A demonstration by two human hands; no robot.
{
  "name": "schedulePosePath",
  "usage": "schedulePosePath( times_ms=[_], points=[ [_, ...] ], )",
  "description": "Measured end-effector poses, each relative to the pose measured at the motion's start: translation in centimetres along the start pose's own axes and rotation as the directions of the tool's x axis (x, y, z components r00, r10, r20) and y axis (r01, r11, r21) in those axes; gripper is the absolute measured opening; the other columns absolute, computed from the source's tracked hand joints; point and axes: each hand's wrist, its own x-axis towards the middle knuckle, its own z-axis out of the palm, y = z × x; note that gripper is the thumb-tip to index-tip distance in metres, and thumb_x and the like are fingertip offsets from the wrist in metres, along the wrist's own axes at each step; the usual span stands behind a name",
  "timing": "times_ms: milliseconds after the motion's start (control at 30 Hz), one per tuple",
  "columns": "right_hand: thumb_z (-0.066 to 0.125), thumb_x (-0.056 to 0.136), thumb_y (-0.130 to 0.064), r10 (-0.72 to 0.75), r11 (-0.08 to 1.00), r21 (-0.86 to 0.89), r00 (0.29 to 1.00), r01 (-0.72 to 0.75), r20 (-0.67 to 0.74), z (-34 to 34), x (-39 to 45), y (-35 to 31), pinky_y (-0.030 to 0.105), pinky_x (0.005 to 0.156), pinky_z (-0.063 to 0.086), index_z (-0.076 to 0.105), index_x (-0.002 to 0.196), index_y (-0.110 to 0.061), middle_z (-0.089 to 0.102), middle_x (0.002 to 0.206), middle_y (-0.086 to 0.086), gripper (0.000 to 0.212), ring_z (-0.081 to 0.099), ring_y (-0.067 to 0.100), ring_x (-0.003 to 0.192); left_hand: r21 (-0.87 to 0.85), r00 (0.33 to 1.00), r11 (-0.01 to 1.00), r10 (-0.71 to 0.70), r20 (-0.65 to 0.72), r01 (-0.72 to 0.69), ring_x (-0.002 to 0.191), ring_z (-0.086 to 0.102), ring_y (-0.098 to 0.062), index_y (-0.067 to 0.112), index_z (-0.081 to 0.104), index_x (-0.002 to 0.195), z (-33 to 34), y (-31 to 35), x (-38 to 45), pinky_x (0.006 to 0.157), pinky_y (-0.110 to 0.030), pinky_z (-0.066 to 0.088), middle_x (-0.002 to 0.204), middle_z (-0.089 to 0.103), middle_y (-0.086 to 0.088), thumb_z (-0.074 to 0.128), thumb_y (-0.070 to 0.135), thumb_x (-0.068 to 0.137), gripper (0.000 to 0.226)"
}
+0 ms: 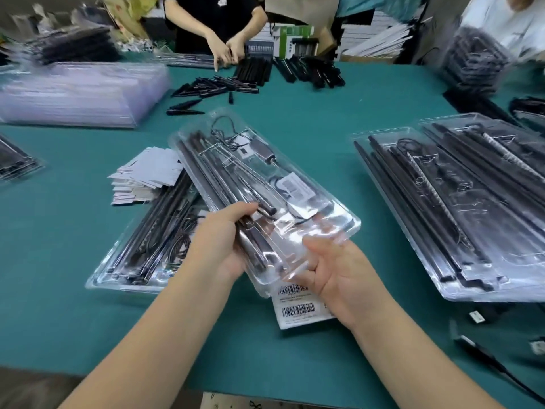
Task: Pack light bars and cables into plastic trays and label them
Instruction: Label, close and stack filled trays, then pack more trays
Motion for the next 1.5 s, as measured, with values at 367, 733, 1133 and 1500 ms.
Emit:
schedulePosePath(
  times_ms=[367,733,1133,1500],
  points=[
    [0.049,0.091,-0.036,0.043,0.994,0.110,0.954,-0.010,-0.297,-2.7,1.1,-3.5,0.034,0.059,0.058,0.041,0.134,-0.006,0.061,0.118,0.018,0.053,0.071,0.025,0.085,0.258,0.989,0.962,-0.112,0.099,0.083,0.048,0.058,-0.021,0.001,0.051,0.104,-3.0,-2.8,-3.2,0.054,-0.036,0.053,0.061,0.063,-0.009,0.079,0.014,0.047,0.065],
    [0.062,0.084,-0.001,-0.082,0.967,-0.255,0.905,-0.030,-0.417,-3.0,2.0,-3.0,0.024,0.050,0.052,0.041,0.137,-0.006,0.073,0.083,0.008,0.058,0.069,0.019,0.062,0.419,0.969,0.907,-0.137,0.206,0.040,0.086,0.067,-0.023,0.016,0.060,0.118,-2.5,-4.9,-5.0,0.079,-0.043,0.053,0.100,0.073,-0.005,0.085,0.017,0.051,0.072],
    [0.059,0.086,-0.007,-0.303,0.835,-0.548,0.875,0.051,-0.379,-3.9,2.6,-1.6,0.026,0.063,0.056,0.071,0.094,-0.031,0.072,0.086,0.000,0.028,0.067,0.010,0.072,0.820,0.778,-0.132,0.264,0.571,-0.557,0.142,0.021,-0.017,0.019,0.019,0.151,3.2,-2.3,1.1,0.112,-0.025,0.017,0.157,0.023,0.001,0.047,0.044,0.095,0.068],
    [0.042,0.089,-0.025,-0.456,0.128,-0.898,0.779,-0.422,-0.431,-4.3,4.6,-3.4,0.029,0.048,0.023,0.038,0.054,-0.010,0.044,0.060,0.006,0.039,0.040,0.021,0.055,0.808,0.837,-0.472,0.226,0.498,-0.353,0.146,-0.008,-0.031,0.026,-0.003,0.153,3.8,-5.7,4.0,0.115,-0.052,-0.007,0.161,-0.005,-0.003,-0.002,0.083,0.065,0.105]
  ],
)
